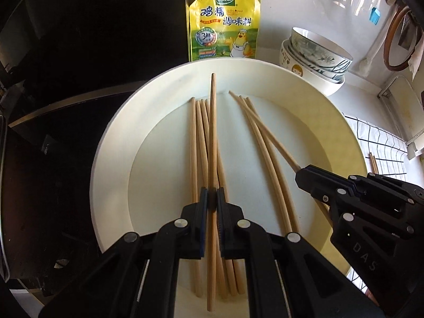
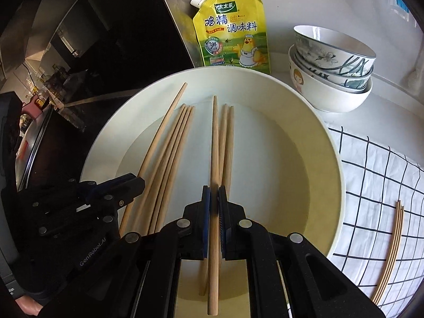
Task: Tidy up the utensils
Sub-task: 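Open the left tool to release the chopstick in the basin, then move the left tool back over the chopstick row on the cloth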
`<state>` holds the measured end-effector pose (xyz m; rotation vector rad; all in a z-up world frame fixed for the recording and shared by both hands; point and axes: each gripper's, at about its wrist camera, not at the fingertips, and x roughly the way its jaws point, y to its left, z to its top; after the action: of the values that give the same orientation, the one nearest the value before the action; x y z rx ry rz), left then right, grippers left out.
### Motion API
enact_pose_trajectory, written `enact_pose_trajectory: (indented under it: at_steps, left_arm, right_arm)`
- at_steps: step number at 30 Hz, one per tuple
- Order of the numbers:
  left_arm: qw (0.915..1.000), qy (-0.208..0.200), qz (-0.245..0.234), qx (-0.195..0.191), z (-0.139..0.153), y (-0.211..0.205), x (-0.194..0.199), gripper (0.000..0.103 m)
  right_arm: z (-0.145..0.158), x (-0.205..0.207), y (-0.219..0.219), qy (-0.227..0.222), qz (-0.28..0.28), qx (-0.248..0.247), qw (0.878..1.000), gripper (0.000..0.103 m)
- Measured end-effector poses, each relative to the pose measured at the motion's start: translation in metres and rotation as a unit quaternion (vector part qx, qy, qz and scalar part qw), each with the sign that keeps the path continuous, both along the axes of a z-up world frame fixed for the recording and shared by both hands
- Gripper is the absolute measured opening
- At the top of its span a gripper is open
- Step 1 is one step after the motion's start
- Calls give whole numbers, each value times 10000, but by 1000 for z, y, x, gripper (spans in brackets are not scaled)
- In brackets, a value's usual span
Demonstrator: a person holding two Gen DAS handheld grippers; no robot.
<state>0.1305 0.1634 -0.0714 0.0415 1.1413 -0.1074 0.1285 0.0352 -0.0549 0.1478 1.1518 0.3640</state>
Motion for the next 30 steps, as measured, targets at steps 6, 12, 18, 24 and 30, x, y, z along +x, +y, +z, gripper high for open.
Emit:
enact_pose_trajectory:
  at_steps: [6, 12, 18, 24, 30]
  left_arm:
    - [9999, 36, 41, -102, -3, 4, 4, 27]
    - [9998, -135, 128, -105, 6, 8, 4, 48]
    - [9996, -226, 154, -101, 15, 9, -2, 48]
    - [9993, -329, 171, -109, 24, 9, -14, 48]
    - [9989, -436, 152, -112, 33, 3, -30, 51]
  right_arm:
    - [-6, 1, -5, 112, -61, -29, 9999, 6]
    - [1, -3, -10, -8, -120, -92, 9999, 16]
    - [9, -11, -14, -84, -146, -96, 9998, 17]
    - [20, -24, -20, -195, -202, -61, 9996, 22]
    - [29, -45, -34, -313, -290, -9, 9991, 25]
